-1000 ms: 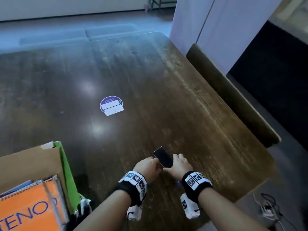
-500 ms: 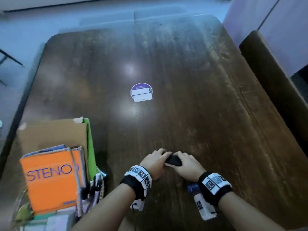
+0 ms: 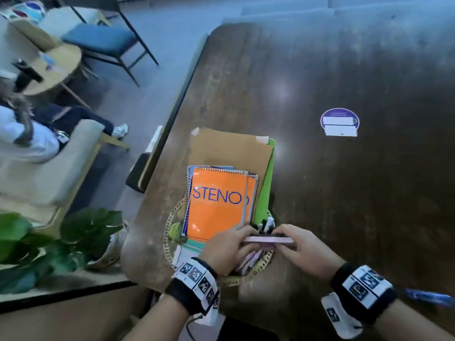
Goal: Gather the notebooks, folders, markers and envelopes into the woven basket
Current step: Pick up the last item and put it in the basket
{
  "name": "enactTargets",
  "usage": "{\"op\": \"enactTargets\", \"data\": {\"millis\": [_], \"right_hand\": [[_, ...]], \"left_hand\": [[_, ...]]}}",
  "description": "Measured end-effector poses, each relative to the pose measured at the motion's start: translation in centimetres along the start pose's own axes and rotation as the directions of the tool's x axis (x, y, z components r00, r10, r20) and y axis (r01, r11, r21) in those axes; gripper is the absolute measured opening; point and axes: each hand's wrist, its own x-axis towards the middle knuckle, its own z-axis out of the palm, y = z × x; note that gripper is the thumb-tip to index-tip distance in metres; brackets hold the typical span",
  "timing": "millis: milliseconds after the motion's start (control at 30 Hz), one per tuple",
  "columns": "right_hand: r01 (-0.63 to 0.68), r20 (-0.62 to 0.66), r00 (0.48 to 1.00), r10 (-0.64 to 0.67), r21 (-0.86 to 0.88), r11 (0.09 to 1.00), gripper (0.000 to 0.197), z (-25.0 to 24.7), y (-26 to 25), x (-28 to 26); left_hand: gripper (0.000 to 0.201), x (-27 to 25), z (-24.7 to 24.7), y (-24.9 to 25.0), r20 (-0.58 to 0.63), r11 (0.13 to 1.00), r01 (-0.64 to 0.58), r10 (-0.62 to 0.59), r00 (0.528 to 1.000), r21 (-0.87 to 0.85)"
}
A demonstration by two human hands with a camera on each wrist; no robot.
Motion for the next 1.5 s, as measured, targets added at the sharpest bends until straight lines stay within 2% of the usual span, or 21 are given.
{"op": "enactTargets", "data": {"millis": [100,167,300,433,567,600,667,733,833,933,1033,1100,1200,1267,1367,1500], "right_hand": [[0.050,-0.014,0.999,-0.050,0.011,0.999,0.021,3.8,-2.9,2.8],[0.051,0.003,0.999,-0.051,-0.046,0.998,0.024,6.1,-4.3,4.8],[0.033,0.050,0.999,-0.021,-0.241,0.970,0.030,10.1,-6.2,7.9],[0.014,0.069,0.998,0.012,-0.366,0.930,0.039,12.6,-7.6,9.5],[-0.035,0.050,0.997,0.058,-0.375,0.926,0.037,13.5,-8.1,10.2],[-0.039,0.048,0.997,0.062,-0.379,0.924,0.036,13.7,-8.2,10.2],[-0.047,0.043,0.997,0.069,-0.395,0.918,0.036,14.1,-8.4,10.1],[-0.054,0.028,0.997,0.070,-0.387,0.921,0.037,14.6,-8.6,10.0],[-0.068,0.017,0.997,0.080,-0.369,0.927,0.036,14.9,-8.9,10.4],[-0.076,0.032,0.995,0.094,-0.375,0.924,0.037,14.6,-9.0,10.8],[-0.068,0.054,0.994,0.093,-0.360,0.930,0.041,14.0,-8.9,10.7],[-0.082,0.035,0.995,0.098,-0.311,0.947,0.042,13.3,-8.7,10.3],[-0.135,-0.062,0.990,0.124,-0.204,0.970,0.036,11.3,-7.7,8.9],[-0.178,-0.150,0.975,0.162,-0.101,0.979,0.027,9.0,-6.5,7.1],[-0.253,-0.307,0.922,0.237,-0.012,0.967,0.017,4.9,-3.5,3.3],[-0.421,-0.458,0.806,0.376,0.003,0.907,0.013,-0.3,1.8,-3.1]], "left_hand": [[0.029,-2.0,-2.2,-5.2,-0.006,0.997,0.035,-0.036,0.999,-0.064],[0.029,-2.9,-3.7,-8.0,0.009,0.997,0.047,-0.046,0.999,-0.065],[0.033,-3.8,-5.4,-12.5,0.066,0.996,0.037,-0.043,0.997,0.084],[0.039,-4.1,-5.5,-15.5,0.114,0.962,0.076,-0.109,0.987,0.264],[0.051,-4.4,-5.9,-16.1,0.192,0.976,0.180,-0.200,0.961,0.119],[0.051,-4.3,-6.0,-16.1,0.163,0.973,0.224,-0.231,0.959,0.061],[0.035,-3.8,-6.2,-16.4,0.027,0.954,0.301,-0.300,0.954,-0.020],[0.019,-3.2,-6.0,-16.9,-0.026,0.934,0.358,-0.357,0.934,0.005],[0.012,-2.4,-5.9,-17.3,0.035,0.912,0.411,-0.411,0.911,0.016],[0.024,-2.3,-6.2,-17.0,0.094,0.904,0.427,-0.425,0.900,-0.006],[0.031,-2.8,-6.5,-15.9,0.064,0.927,0.366,-0.371,0.927,0.078],[0.029,-3.1,-6.6,-15.1,-0.012,0.934,0.306,-0.310,0.951,0.182],[0.024,-2.9,-6.8,-13.3,-0.142,0.958,0.203,-0.176,0.974,0.204],[0.020,-2.5,-6.9,-11.2,-0.175,0.980,0.076,-0.043,0.984,0.186],[0.018,-1.2,-6.4,-7.0,-0.141,0.977,-0.118,0.144,0.979,0.180],[0.020,1.8,-3.5,-0.2,-0.041,0.935,-0.314,0.325,0.945,0.162]]}}
